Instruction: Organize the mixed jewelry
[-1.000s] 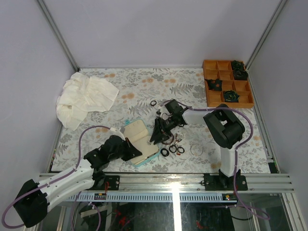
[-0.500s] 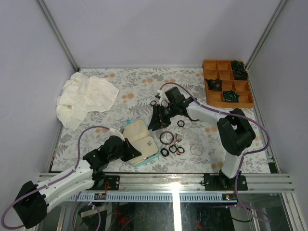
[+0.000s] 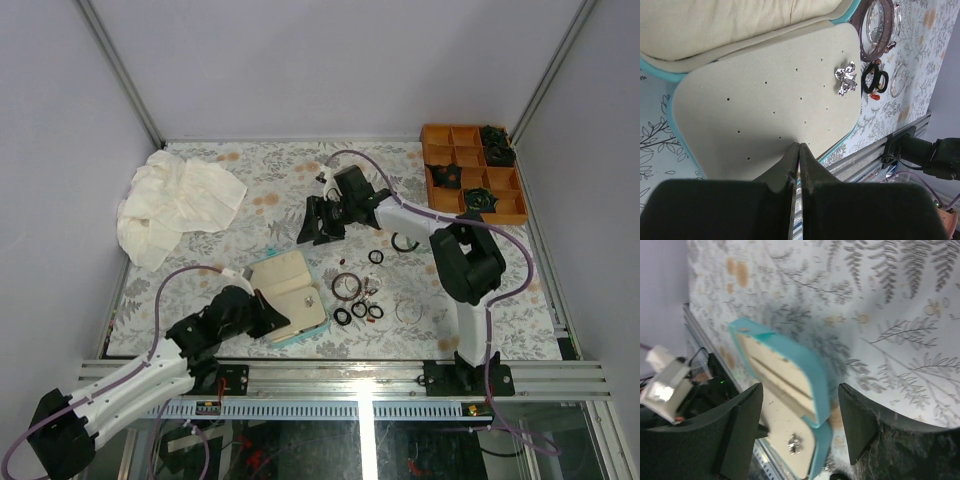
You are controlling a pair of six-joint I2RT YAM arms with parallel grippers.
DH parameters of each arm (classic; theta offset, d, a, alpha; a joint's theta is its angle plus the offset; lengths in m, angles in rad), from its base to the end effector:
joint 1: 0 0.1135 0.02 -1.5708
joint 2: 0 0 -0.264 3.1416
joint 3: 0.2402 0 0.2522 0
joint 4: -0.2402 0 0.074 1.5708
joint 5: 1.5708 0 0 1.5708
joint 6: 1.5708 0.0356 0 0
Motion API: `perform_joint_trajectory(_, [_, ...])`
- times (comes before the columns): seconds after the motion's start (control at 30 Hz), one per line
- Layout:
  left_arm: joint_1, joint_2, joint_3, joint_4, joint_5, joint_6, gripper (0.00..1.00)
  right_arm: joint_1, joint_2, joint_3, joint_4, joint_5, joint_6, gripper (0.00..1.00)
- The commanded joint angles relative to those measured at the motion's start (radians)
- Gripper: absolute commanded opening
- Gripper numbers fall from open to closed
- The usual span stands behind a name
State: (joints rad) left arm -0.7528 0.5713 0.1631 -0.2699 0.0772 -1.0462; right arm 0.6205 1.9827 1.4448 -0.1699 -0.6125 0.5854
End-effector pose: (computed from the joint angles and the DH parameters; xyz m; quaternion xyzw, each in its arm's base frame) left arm 0.0943 -0.0921 0.1454 -0.1153 0.8941 -0.3594 0.2410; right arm 0.3503 0.2755 0.2144 -0.1413 0.8637 0.4517 0.1732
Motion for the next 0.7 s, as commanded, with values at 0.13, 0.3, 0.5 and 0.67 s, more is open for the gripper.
perform_joint_trajectory(0.13, [-0.007, -0.034, -0.029, -0.121, -0.055, -0.004, 0.00, -0.007, 0.106, 0.051, 0.163, -0.021, -0.043, 0.71])
perform_joint_trajectory(0.3, [-0.006, -0.057, -0.034, -0.146, -0.064, -0.009, 0.00, -0.007, 0.136, 0.016, 0.315, -0.126, 0.024, 0.71])
perform_joint_trajectory(0.5, [-0.007, -0.068, -0.034, -0.160, -0.070, -0.011, 0.00, -0.007, 0.152, -0.040, 0.506, -0.259, 0.140, 0.71])
perform_joint_trajectory(0.67, [-0.007, -0.065, -0.036, -0.160, -0.075, -0.009, 0.00, -0.005, 0.126, -0.092, 0.599, -0.317, 0.178, 0.71])
